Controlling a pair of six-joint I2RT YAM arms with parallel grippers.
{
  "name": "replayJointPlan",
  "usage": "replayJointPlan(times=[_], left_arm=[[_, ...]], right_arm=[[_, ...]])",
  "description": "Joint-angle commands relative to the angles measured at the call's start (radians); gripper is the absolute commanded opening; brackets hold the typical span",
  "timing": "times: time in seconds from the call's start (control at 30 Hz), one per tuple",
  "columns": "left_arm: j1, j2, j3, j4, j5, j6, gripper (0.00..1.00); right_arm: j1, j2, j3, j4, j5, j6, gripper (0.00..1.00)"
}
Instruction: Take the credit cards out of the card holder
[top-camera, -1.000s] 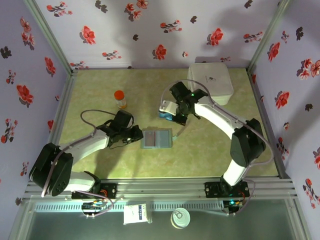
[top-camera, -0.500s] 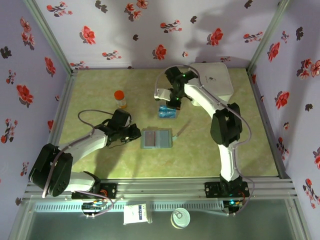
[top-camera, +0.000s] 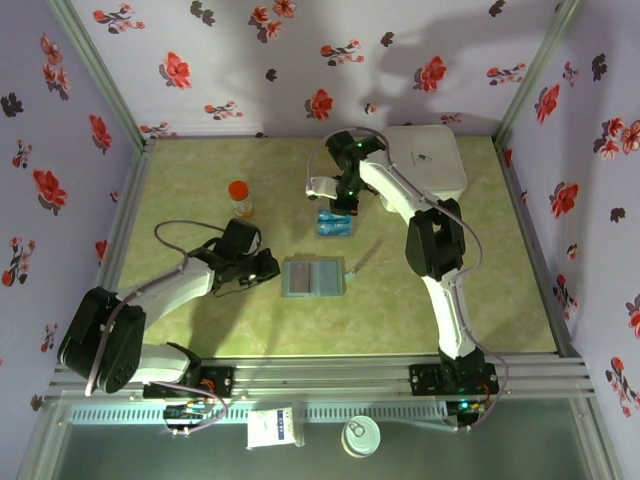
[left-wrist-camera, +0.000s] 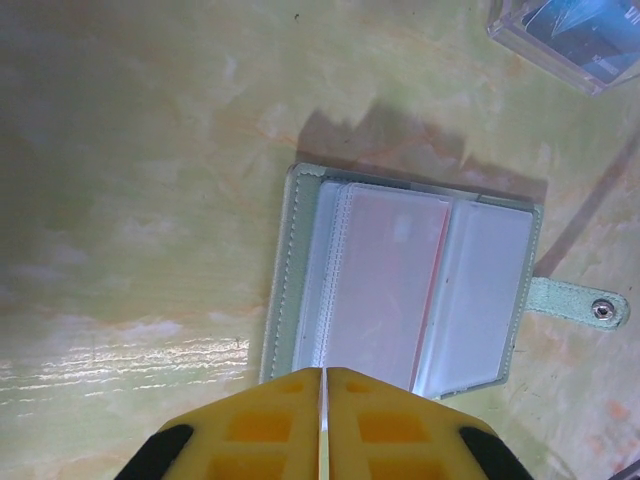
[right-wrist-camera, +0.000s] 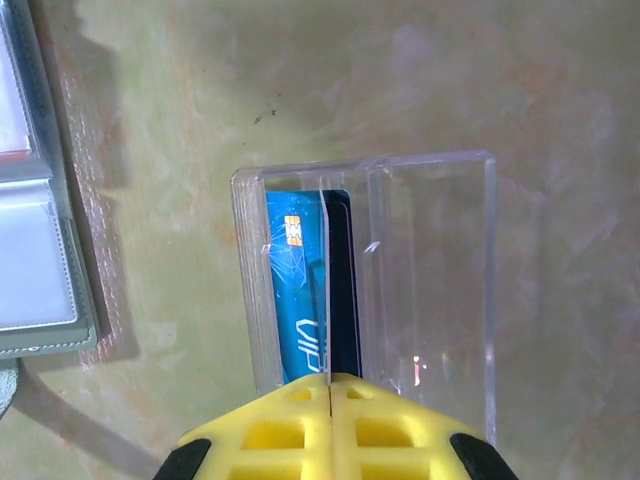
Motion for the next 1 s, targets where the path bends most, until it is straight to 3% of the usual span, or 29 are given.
replayJointPlan(times=[0.0, 0.23, 0.33, 0.57, 0.97], left_arm=[[0.008, -0.007, -0.011, -0.02, -0.019, 0.018, 0.09], [0.008, -0.007, -0.014, -0.023, -0.016, 0.017, 0.09], [0.009, -0.013, -0.015, -0.021, -0.016, 0.013, 0.09], [0.009, -0.015, -0.012, -0.023, -0.013, 0.013, 0.1], [0.01, -0.011, -0.013, 0.0, -0.002, 0.018, 0.11]], right_arm=[[-0.002, 0.022, 0.028, -0.062, -0.017, -0.023, 0.0], [-0.004, 0.028, 0.02, -0.074, -0.009, -0.023, 0.0], [-0.007, 0.016, 0.019, -0.058, -0.001, -0.009, 0.15], [-0.01, -0.078, -0.065, 0.05, -0.003, 0.06, 0.19], [0.031, -0.291, -0.423, 0.353, 0.033, 0.449, 0.21]])
